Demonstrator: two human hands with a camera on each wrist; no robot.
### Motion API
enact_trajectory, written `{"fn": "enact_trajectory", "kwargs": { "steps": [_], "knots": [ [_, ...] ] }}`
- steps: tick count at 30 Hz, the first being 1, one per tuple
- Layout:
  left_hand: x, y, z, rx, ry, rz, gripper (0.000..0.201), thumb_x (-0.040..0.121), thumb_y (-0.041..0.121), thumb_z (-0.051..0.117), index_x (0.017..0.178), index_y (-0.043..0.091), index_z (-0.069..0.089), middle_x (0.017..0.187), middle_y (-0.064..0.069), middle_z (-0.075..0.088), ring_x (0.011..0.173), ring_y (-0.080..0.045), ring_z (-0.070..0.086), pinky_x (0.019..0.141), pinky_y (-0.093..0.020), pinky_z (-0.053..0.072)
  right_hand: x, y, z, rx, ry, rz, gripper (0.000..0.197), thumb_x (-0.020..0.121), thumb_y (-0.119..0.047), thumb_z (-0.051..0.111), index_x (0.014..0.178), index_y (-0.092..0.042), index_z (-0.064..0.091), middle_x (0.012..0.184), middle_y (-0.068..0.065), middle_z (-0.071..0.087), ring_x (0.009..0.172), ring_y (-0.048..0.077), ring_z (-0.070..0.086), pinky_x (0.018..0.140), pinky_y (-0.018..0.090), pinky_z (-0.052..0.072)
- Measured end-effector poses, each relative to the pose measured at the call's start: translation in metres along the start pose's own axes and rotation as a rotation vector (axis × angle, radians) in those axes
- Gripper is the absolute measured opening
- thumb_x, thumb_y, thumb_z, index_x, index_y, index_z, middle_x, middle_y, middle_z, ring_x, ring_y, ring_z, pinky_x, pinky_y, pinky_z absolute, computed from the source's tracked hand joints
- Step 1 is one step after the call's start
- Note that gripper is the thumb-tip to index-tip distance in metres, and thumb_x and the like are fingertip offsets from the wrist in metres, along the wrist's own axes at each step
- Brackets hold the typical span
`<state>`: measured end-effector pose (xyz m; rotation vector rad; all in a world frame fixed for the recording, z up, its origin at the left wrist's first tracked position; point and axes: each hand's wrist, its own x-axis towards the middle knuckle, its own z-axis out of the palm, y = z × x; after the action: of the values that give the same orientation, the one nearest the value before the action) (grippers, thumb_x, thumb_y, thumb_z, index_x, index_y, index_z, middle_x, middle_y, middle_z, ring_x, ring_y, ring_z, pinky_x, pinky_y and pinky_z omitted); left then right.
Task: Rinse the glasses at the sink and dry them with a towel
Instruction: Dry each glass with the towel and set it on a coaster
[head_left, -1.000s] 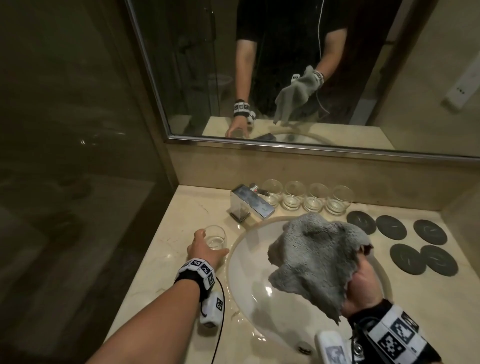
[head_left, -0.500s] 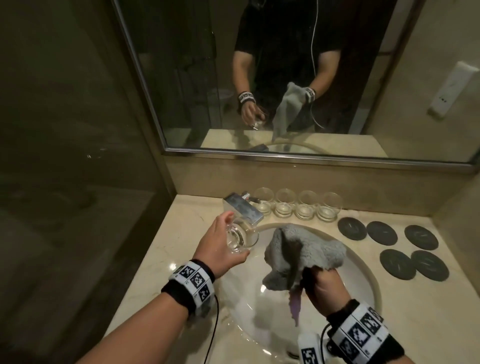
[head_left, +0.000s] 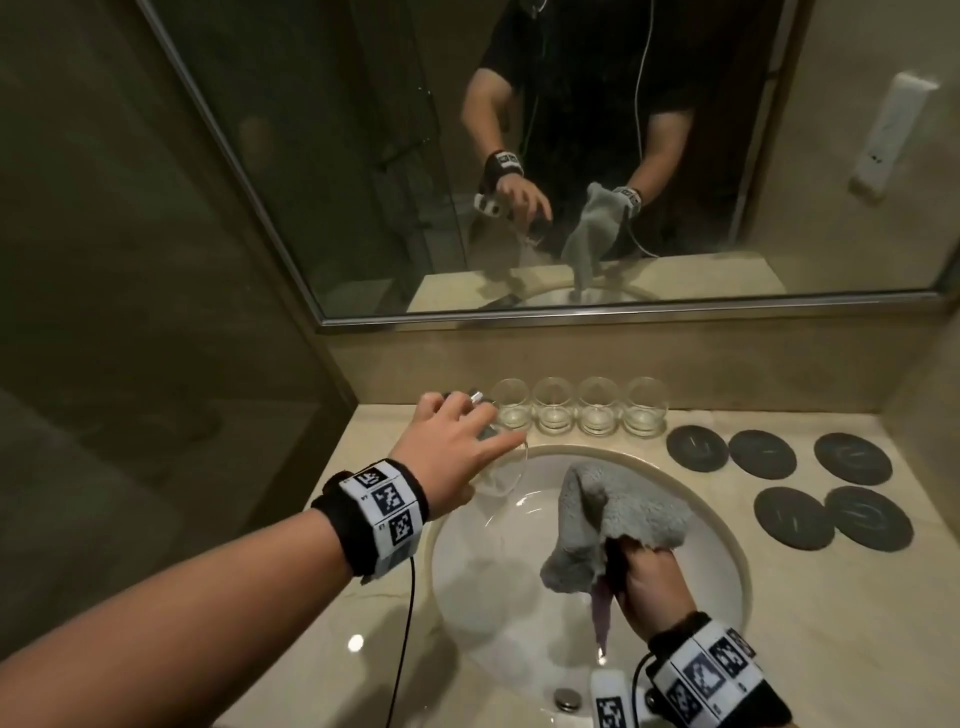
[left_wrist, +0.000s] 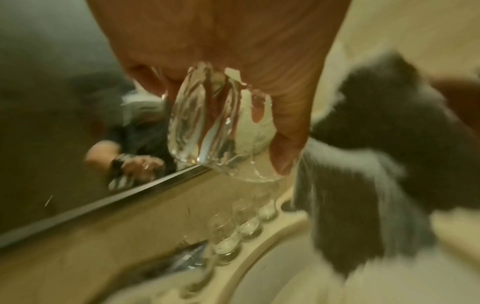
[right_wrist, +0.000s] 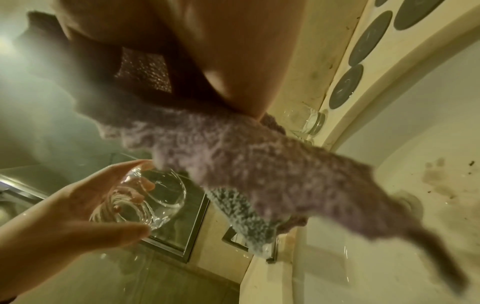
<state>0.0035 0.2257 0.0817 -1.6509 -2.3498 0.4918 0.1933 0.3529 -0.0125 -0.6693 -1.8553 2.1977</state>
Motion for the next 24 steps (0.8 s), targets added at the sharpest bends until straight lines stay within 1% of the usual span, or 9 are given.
{"fn": "enact_trajectory", "kwargs": {
  "steps": [2, 4, 6, 8, 10, 13, 19, 22, 24],
  "knots": [
    [0.001, 0.003, -0.006, -0.156, -0.043, -0.086, 0.086, 0.068, 0.049, 0.077, 0.139, 0.051, 0.029, 0.133, 0.006, 0.043, 0.118, -0.024, 0.041, 0.093, -0.043, 0.03, 0.003, 0.006, -0.009, 0.1, -0.064, -0.009, 0.018, 0.074, -0.02, 0.06, 0.059, -0.012, 0.063, 0.045, -0.004, 0.062, 0.042, 0.006, 0.061, 0.051, 0.015, 0.046],
    [-0.001, 0.004, -0.008, -0.518, -0.109, -0.217, 0.089, 0.069, 0.052, 0.077, 0.142, 0.053, 0.027, 0.135, 0.01, 0.04, 0.122, -0.019, 0.037, 0.103, -0.042, 0.034, 0.004, 0.003, -0.006, -0.037, 0.055, -0.009, 0.032, 0.083, -0.005, 0.063, 0.054, -0.014, 0.056, 0.033, -0.01, 0.053, 0.036, -0.005, 0.053, 0.055, 0.017, 0.05],
    [-0.004, 0.007, -0.01, -0.815, -0.115, -0.272, 0.091, 0.067, 0.047, 0.082, 0.142, 0.052, 0.03, 0.129, 0.012, 0.042, 0.123, -0.012, 0.04, 0.108, -0.035, 0.037, -0.004, -0.001, -0.007, -0.063, -0.025, 0.139, 0.039, 0.092, 0.006, 0.053, 0.055, -0.006, 0.057, 0.033, -0.005, 0.052, 0.032, 0.0, 0.051, 0.048, 0.023, 0.049],
    [-0.007, 0.013, -0.011, -0.948, -0.135, -0.262, 0.09, 0.066, 0.044, 0.084, 0.139, 0.054, 0.032, 0.132, 0.015, 0.044, 0.126, -0.006, 0.039, 0.109, -0.027, 0.034, -0.009, -0.01, -0.012, -0.055, -0.054, 0.09, 0.007, 0.08, 0.005, 0.063, 0.073, 0.007, 0.063, 0.043, 0.001, 0.059, 0.035, 0.009, 0.053, 0.038, 0.021, 0.04],
    [-0.007, 0.019, -0.015, -1.024, -0.177, -0.234, 0.089, 0.065, 0.043, 0.085, 0.137, 0.055, 0.034, 0.137, 0.012, 0.048, 0.126, -0.004, 0.042, 0.105, -0.022, 0.035, -0.009, -0.02, -0.011, 0.039, -0.096, 0.048, 0.017, 0.068, 0.003, 0.065, 0.085, 0.002, 0.061, 0.05, -0.005, 0.064, 0.04, 0.003, 0.056, 0.037, 0.018, 0.041],
    [-0.007, 0.024, -0.02, -1.139, -0.207, -0.266, 0.08, 0.063, 0.038, 0.088, 0.129, 0.042, 0.044, 0.126, 0.012, 0.055, 0.121, -0.004, 0.049, 0.099, -0.02, 0.042, -0.001, -0.03, -0.01, 0.188, -0.183, 0.055, 0.03, 0.081, 0.02, 0.059, 0.073, -0.008, 0.051, 0.048, -0.012, 0.061, 0.045, -0.003, 0.056, 0.044, 0.008, 0.041],
    [-0.004, 0.033, -0.031, -1.326, -0.153, -0.314, 0.058, 0.061, 0.027, 0.09, 0.112, 0.028, 0.061, 0.112, 0.011, 0.065, 0.11, -0.002, 0.058, 0.099, -0.032, 0.049, -0.001, -0.038, 0.001, 0.121, -0.182, -0.075, 0.038, 0.095, 0.007, 0.042, 0.068, -0.011, 0.062, 0.058, -0.003, 0.058, 0.049, 0.01, 0.055, 0.046, 0.018, 0.046],
    [0.001, 0.05, -0.038, -1.251, -0.118, -0.276, 0.061, 0.058, 0.037, 0.09, 0.112, 0.03, 0.061, 0.109, 0.016, 0.064, 0.106, 0.001, 0.057, 0.095, -0.025, 0.048, -0.002, -0.037, 0.001, 0.179, -0.18, 0.015, 0.035, 0.092, 0.008, 0.052, 0.087, -0.026, 0.052, 0.08, -0.007, 0.06, 0.06, -0.004, 0.065, 0.057, 0.013, 0.052],
    [0.001, 0.056, -0.041, -1.197, -0.083, -0.26, 0.066, 0.056, 0.045, 0.089, 0.114, 0.033, 0.059, 0.11, 0.017, 0.065, 0.107, 0.004, 0.056, 0.095, -0.022, 0.045, -0.009, -0.041, 0.0, 0.123, -0.195, -0.078, 0.026, 0.087, 0.007, 0.059, 0.09, -0.019, 0.055, 0.079, -0.006, 0.06, 0.06, -0.002, 0.065, 0.055, 0.012, 0.051]
  ]
}}
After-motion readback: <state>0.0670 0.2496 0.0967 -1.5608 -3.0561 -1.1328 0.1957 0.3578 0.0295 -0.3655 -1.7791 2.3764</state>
